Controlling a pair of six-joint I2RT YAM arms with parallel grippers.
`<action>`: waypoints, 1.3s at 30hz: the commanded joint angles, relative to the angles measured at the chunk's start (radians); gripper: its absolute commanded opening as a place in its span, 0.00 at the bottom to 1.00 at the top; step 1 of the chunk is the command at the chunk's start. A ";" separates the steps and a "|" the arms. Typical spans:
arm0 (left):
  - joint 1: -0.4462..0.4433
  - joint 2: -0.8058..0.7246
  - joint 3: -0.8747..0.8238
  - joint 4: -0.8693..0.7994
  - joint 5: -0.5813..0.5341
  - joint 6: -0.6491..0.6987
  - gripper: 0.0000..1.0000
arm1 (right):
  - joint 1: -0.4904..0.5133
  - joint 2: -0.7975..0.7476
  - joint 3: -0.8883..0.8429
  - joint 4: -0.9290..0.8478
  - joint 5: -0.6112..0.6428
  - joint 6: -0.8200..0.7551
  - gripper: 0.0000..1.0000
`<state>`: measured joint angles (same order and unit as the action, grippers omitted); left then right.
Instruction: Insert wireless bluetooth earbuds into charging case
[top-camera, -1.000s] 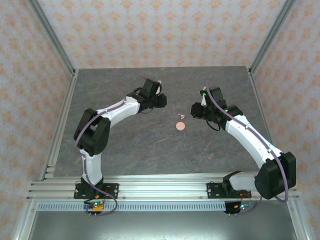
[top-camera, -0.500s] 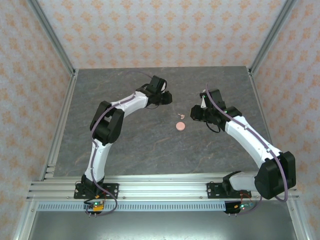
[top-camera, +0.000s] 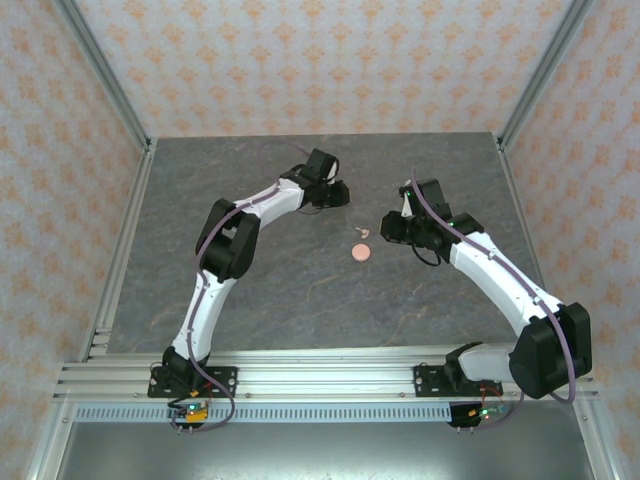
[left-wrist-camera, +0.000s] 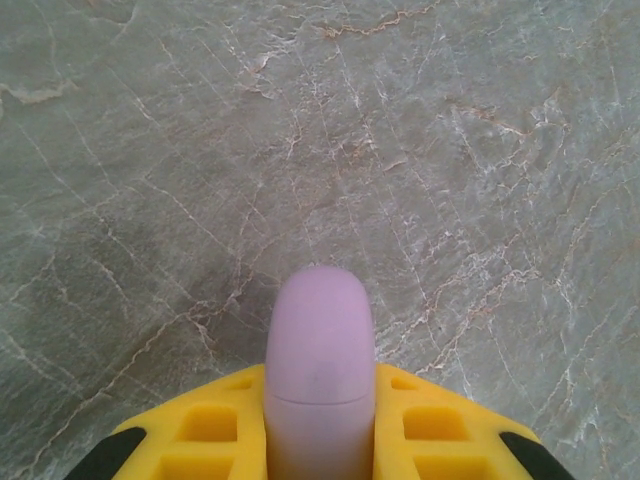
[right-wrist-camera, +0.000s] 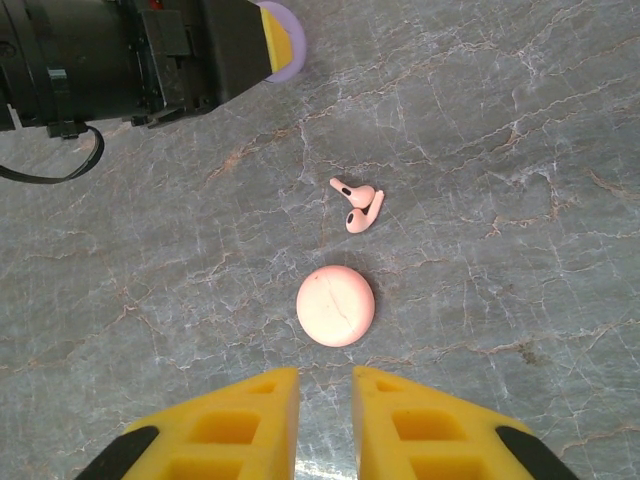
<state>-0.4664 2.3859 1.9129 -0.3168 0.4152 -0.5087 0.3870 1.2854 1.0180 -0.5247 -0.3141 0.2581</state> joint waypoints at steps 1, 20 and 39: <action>0.016 0.020 0.064 -0.052 0.010 -0.010 0.17 | -0.003 -0.008 -0.002 -0.026 0.000 -0.001 0.22; 0.048 0.112 0.147 -0.132 -0.037 -0.011 0.38 | -0.003 0.013 0.004 -0.044 0.008 -0.011 0.22; 0.057 -0.161 0.017 -0.213 -0.159 0.181 0.72 | -0.004 0.103 -0.010 -0.014 -0.017 -0.003 0.37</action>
<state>-0.4164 2.3631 1.9671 -0.4919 0.3042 -0.3862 0.3870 1.3701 1.0180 -0.5488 -0.3191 0.2573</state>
